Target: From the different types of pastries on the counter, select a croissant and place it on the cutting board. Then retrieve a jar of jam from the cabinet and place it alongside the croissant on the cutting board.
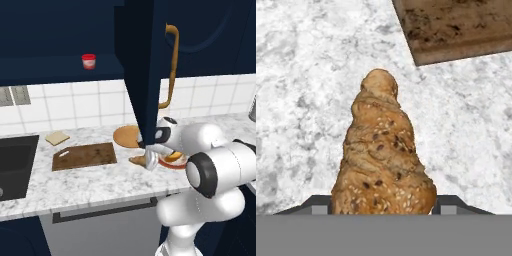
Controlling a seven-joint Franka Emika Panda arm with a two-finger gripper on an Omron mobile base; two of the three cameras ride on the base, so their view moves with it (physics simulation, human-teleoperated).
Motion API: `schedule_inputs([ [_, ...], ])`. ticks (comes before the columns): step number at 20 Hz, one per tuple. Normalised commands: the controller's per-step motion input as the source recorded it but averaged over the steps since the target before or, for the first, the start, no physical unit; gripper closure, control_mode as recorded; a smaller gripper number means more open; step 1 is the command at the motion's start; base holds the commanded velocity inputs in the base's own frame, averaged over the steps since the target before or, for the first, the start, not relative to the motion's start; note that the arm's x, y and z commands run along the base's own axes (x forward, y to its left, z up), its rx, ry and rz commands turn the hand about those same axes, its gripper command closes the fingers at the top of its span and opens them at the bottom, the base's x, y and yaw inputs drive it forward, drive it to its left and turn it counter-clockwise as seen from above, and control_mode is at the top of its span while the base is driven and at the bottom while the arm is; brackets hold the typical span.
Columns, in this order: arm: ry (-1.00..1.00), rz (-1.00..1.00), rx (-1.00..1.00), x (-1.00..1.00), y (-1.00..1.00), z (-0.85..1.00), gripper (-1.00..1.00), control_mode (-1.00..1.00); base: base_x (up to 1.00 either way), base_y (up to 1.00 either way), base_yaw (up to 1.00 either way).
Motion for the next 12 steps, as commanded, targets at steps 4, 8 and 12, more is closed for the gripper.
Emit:
schedule_inputs([
  [4,0.0,0.0,0.19,0.29,0.34,-0.2,1.0,-1.0,0.0,0.0,0.0],
  [8,0.0,0.0,0.09,0.31,0.46,0.03,1.0,-1.0,0.0,0.0,0.0],
  [12,0.0,0.0,0.0,0.24,0.56,0.06,1.0,-1.0,0.0,0.0,0.0],
])
